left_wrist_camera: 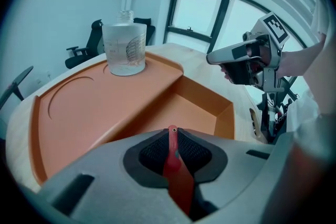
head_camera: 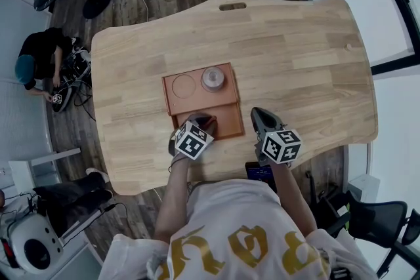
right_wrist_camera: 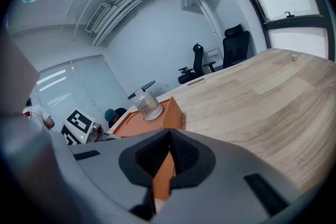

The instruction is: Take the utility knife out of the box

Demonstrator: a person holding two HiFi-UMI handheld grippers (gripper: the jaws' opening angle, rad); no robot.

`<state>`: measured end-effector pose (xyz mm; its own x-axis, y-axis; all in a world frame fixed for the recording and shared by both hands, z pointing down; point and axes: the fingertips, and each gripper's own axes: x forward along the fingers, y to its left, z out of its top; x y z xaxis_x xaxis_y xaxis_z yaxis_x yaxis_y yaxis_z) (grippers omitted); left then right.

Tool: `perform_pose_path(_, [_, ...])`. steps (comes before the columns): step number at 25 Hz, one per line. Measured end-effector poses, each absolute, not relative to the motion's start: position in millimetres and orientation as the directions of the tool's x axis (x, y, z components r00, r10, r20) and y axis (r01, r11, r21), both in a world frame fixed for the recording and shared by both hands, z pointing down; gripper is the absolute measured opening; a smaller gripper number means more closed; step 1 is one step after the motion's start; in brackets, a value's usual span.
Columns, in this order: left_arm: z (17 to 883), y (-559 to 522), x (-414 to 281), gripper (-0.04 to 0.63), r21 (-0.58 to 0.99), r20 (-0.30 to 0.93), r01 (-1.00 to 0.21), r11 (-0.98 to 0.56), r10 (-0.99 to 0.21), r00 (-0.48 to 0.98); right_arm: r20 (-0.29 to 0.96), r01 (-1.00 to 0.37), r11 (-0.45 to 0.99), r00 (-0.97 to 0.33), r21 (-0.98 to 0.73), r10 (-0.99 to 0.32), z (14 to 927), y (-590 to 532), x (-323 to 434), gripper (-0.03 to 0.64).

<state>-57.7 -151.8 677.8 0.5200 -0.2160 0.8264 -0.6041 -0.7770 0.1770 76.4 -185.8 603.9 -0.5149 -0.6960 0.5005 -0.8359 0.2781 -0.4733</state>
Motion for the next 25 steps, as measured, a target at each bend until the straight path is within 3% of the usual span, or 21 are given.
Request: perform_pose_path(25, [611,-148,-71,0.014,0.132,0.686,-0.689,-0.713,-0.436,0.582,0.446,-0.828,0.338,-0.535,-0.448,-0.718,565,-154,68,0.011])
